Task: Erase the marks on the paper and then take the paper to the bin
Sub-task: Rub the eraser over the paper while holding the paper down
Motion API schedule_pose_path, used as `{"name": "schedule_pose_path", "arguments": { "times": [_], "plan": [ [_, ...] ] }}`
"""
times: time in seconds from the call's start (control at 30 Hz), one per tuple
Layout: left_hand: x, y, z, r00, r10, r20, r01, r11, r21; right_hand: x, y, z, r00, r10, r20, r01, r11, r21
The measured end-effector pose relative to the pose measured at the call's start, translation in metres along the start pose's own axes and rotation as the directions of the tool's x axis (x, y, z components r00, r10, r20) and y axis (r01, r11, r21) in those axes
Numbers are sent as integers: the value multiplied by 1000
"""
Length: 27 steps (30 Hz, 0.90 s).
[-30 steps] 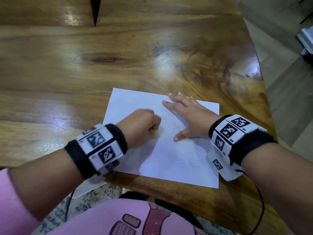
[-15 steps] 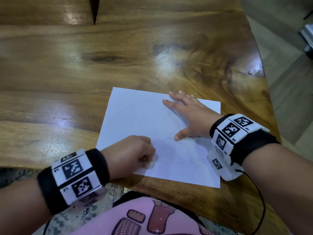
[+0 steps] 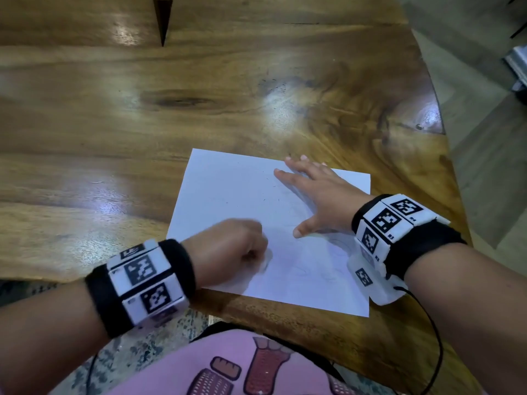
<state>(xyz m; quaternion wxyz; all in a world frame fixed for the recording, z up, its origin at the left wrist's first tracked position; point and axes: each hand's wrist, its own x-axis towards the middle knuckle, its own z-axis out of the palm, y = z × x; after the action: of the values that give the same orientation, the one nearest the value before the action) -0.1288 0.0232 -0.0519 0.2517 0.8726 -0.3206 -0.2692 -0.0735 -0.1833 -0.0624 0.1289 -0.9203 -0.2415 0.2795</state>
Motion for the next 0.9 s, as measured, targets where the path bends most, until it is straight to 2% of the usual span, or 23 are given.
{"name": "schedule_pose_path", "arguments": {
  "times": [0.07, 0.1, 0.27, 0.3, 0.4, 0.43, 0.47, 0.6, 0.63, 0.8, 0.9],
  "plan": [
    [12, -3, -4, 993, -42, -114, 47, 998, 41, 0, 0, 0, 1000, 4, -2, -4, 1000, -5],
    [13, -5, -4, 990, -51, -132, 56, 998, 37, 0, 0, 0, 1000, 5, -1, -5, 1000, -7],
    [-16, -3, 9, 998, 9, 60, -5, 998, -55, 0, 1, -1, 1000, 0, 1, 0, 1000, -8],
    [-14, -5, 7, 999, 2, 38, 0, 999, -49, 0, 1, -1, 1000, -2, 2, 2, 1000, -6],
    [-2, -14, -1, 986, -56, -156, 57, 998, 8, -1, 0, 0, 1000, -4, -6, 4, 1000, 0],
    [-2, -15, -1, 980, -62, -187, 65, 998, 9, -1, 0, -1, 1000, -3, -8, 3, 1000, 1],
    [-5, -14, 1, 981, -66, -182, 66, 998, -5, -1, 0, -1, 1000, -3, -6, 3, 1000, 3],
    [-31, -8, 16, 997, -69, 33, 70, 996, -50, -1, -1, -2, 1000, 1, 7, -1, 1000, 5],
    [-31, -8, 15, 996, -75, 49, 77, 996, -50, -2, -1, -2, 1000, 2, 9, -2, 1000, 4],
    [8, -11, -7, 989, -76, -128, 78, 997, 11, -1, -1, -2, 1000, 6, 12, -6, 1000, -8],
    [-2, -10, 0, 992, -74, -97, 71, 997, -33, -1, -1, -2, 1000, 7, 14, -7, 1000, -4]
  ]
}}
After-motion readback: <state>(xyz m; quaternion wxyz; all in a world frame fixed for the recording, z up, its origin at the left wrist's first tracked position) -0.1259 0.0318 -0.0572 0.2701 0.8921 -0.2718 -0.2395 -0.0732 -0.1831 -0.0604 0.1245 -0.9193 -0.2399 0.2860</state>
